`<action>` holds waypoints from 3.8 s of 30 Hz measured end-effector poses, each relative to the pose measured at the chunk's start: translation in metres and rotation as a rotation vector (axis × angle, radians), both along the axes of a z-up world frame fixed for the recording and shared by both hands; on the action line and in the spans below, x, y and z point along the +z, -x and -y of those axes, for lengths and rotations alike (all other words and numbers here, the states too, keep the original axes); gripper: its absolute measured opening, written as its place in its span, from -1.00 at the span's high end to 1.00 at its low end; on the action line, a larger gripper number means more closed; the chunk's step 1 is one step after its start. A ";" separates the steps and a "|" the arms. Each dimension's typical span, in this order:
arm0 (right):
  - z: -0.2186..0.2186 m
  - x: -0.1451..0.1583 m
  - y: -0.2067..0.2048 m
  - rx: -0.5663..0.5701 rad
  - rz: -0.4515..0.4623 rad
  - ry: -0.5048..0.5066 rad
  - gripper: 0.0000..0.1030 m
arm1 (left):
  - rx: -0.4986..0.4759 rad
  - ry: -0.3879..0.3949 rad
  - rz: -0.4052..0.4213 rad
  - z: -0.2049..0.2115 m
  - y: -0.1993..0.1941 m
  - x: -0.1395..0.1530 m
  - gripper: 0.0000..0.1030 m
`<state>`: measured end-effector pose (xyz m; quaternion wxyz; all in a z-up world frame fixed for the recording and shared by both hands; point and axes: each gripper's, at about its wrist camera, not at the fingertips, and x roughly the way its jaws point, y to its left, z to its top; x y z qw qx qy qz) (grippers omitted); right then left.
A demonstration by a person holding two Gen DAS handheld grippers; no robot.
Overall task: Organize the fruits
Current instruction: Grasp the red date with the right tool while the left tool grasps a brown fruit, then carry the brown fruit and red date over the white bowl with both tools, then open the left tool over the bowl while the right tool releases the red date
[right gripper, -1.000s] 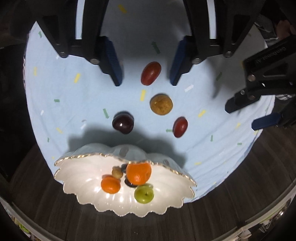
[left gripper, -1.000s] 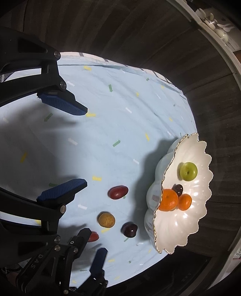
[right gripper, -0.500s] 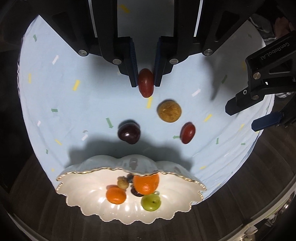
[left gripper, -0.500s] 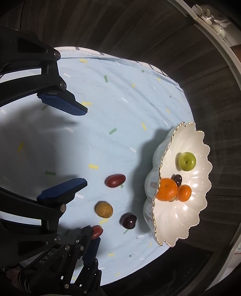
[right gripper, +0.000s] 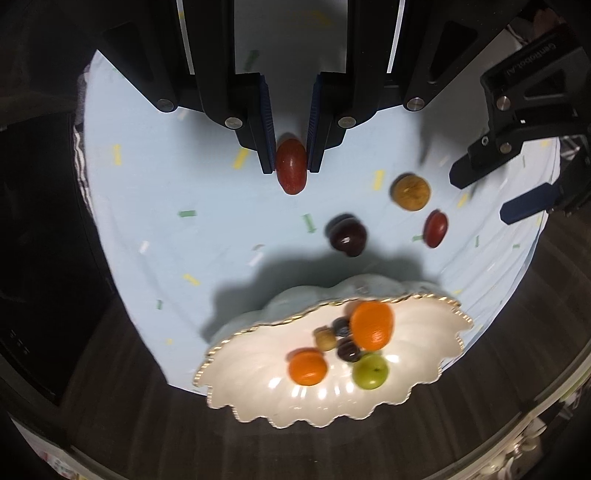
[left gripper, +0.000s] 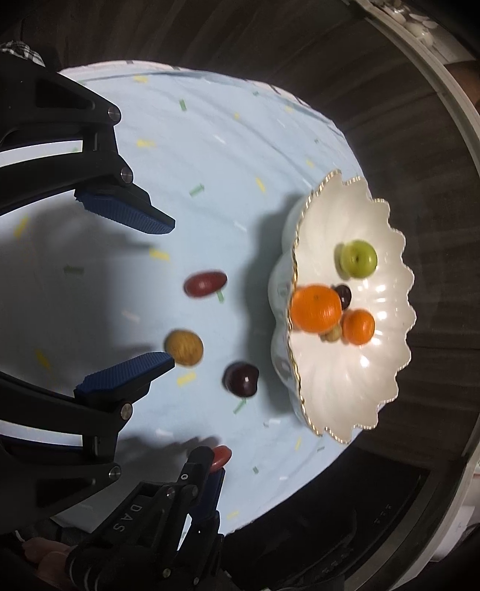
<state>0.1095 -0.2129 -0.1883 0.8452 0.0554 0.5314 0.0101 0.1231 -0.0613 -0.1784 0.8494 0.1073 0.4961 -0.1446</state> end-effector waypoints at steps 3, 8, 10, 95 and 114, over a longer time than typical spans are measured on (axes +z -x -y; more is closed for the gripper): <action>0.008 -0.001 -0.001 -0.022 0.000 -0.002 0.64 | -0.019 0.011 -0.011 0.010 -0.002 -0.004 -0.16; 0.018 -0.001 -0.001 -0.046 0.003 -0.007 0.64 | -0.046 0.018 -0.021 0.022 -0.005 -0.010 -0.05; 0.020 0.000 -0.002 -0.051 0.004 -0.011 0.64 | -0.057 0.022 -0.031 0.027 -0.007 -0.013 0.02; 0.037 0.056 -0.141 -0.051 0.110 0.038 0.64 | 0.078 0.011 0.083 0.016 -0.149 0.045 0.49; 0.033 0.065 -0.141 -0.083 0.149 0.131 -0.23 | 0.104 -0.040 0.127 0.012 -0.145 0.051 -0.25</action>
